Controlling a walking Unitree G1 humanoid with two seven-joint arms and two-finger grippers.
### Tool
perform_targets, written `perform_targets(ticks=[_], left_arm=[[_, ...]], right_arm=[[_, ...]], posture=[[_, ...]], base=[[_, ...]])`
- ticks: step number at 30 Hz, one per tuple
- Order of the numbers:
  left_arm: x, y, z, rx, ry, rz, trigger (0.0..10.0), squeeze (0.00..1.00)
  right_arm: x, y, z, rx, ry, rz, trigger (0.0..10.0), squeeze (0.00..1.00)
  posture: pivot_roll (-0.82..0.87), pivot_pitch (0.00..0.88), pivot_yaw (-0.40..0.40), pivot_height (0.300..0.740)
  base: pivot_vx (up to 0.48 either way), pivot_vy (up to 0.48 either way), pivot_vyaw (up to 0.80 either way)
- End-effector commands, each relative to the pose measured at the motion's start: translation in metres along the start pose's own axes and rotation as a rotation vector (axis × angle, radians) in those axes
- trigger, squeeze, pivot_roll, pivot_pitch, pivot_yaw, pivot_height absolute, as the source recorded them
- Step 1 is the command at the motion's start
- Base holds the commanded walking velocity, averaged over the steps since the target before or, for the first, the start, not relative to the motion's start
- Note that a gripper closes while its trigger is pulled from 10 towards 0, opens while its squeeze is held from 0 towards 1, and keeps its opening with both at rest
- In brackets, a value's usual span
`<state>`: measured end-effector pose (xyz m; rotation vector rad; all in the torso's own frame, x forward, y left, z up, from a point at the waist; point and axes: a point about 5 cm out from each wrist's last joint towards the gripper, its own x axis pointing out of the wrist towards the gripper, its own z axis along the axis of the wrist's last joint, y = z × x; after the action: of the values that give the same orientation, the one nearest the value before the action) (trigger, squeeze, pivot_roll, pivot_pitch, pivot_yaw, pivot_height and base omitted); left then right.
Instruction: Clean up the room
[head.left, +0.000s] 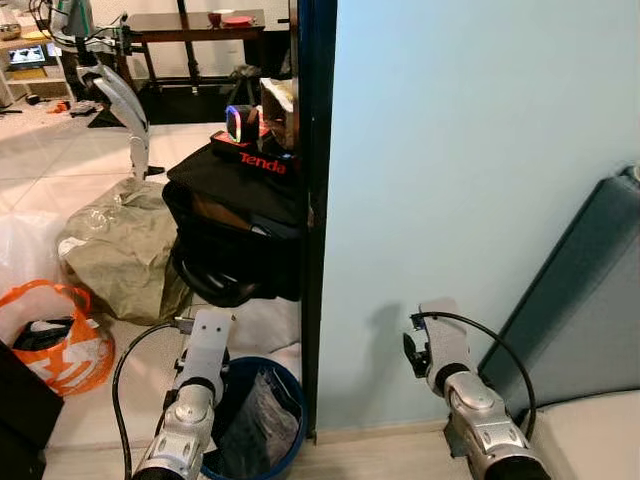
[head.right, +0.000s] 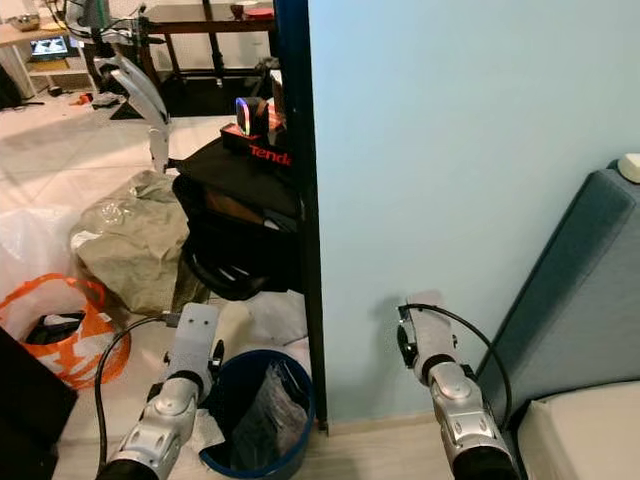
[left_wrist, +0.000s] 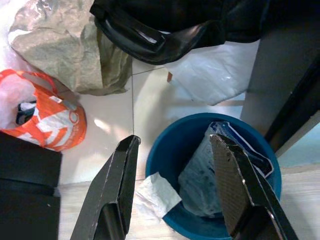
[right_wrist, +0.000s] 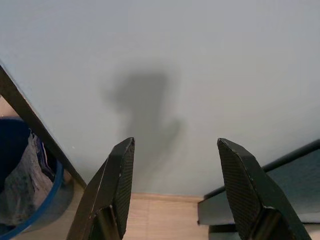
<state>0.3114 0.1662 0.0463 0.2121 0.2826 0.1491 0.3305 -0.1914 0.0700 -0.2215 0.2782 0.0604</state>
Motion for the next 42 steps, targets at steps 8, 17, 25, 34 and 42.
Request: perform_targets(ticks=[8, 17, 25, 34, 42], left_arm=[[0.0, 0.015, -0.003, -0.014, 0.009, 0.075, 10.0, 0.0], [0.002, 0.013, -0.001, -0.001, 0.014, 0.074, 10.0, 0.0], [0.0, 0.019, -0.01, 0.026, 0.044, 0.057, 10.0, 0.0], [0.0, 0.011, -0.009, 0.023, 0.048, 0.035, 10.0, 0.0], [-0.002, 0.01, -0.012, 0.012, 0.053, 0.047, 10.0, 0.0]], right_arm=[[0.004, 0.019, 0.0, 0.006, 0.0, 0.077, 10.0, 0.0], [0.002, 0.014, -0.004, 0.006, 0.003, 0.063, 10.0, 0.0], [-0.002, 0.012, -0.015, 0.037, 0.022, 0.032, 10.0, 0.0], [-0.004, 0.013, -0.017, 0.031, 0.025, 0.036, 10.0, 0.0], [-0.001, 0.011, -0.013, 0.017, 0.019, 0.041, 10.0, 0.0]], posture=[[-0.02, 0.067, -0.052, 0.74], [-0.02, 0.076, -0.018, 0.74], [-0.03, 0.085, 0.019, 0.74], [-0.04, 0.093, 0.011, 0.74], [-0.04, 0.09, -0.012, 0.74]], base=[[0.0, 0.0, 0.0], [0.0, 0.0, 0.0], [0.0, 0.0, 0.0], [0.0, 0.0, 0.0], [0.0, 0.0, 0.0]])
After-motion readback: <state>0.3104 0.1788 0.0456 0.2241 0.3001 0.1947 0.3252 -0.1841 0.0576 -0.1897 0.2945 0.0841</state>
